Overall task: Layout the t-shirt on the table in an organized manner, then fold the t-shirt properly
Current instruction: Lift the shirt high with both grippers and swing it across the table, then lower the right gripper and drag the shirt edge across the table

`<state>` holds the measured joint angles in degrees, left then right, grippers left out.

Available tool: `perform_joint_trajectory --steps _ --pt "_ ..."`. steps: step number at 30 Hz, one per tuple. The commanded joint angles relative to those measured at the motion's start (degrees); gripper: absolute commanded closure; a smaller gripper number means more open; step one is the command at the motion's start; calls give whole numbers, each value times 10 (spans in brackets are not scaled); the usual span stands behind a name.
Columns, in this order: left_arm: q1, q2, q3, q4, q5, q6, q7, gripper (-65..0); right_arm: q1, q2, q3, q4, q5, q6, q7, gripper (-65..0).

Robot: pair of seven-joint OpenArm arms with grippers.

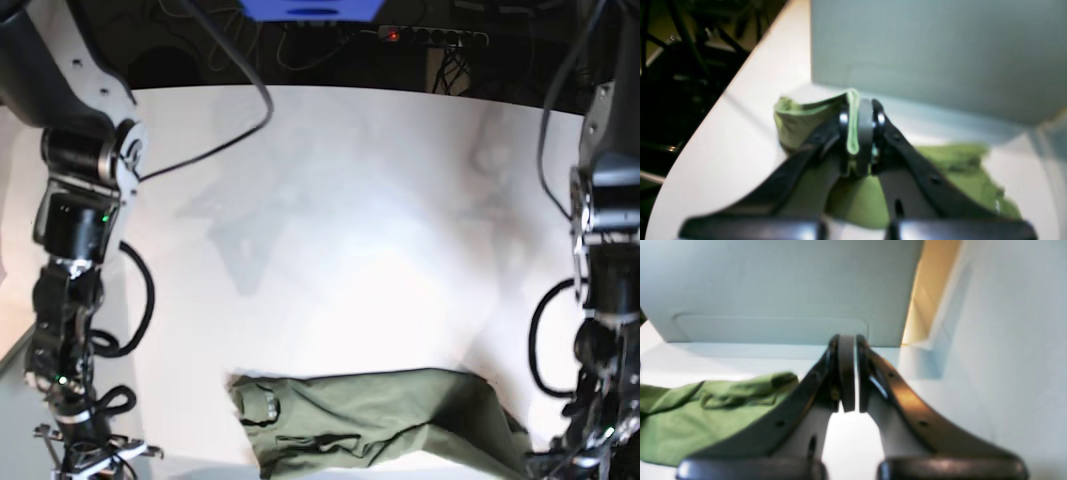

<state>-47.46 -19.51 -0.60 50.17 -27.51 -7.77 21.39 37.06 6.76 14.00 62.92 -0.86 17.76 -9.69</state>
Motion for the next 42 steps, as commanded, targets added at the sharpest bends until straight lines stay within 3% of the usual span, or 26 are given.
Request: perform_joint_trajectory --steps 1,13,18,22,24,26,31,34,42 --pt "2 -11 -25 46 -24 -4 -8 0 9 3 0 17 6 0 20 0" --pt "414 -8 -301 404 -196 -6 257 0 -82 -53 -10 15 6 0 19 0" --pt "588 -8 -419 485 -293 -6 318 0 -109 -55 -73 18 6 0 19 0" --pt "703 10 -501 510 -331 -8 330 0 -125 -65 -137 18 6 0 17 0" --pt "735 18 -528 507 -332 -8 327 0 -132 -72 -164 18 6 0 16 -19" --pt "757 28 -554 503 -331 -12 328 0 -135 -83 -194 19 6 0 15 -82" --pt "779 44 -624 447 -330 -139 331 0 -151 -123 -248 15 6 0 18 -277" --pt "779 44 -645 404 -330 -170 331 0 -149 -151 -252 -4 6 0 20 -348" --pt "777 21 -707 348 -330 -177 331 0 -69 -158 -252 -205 7 0 41 -381"
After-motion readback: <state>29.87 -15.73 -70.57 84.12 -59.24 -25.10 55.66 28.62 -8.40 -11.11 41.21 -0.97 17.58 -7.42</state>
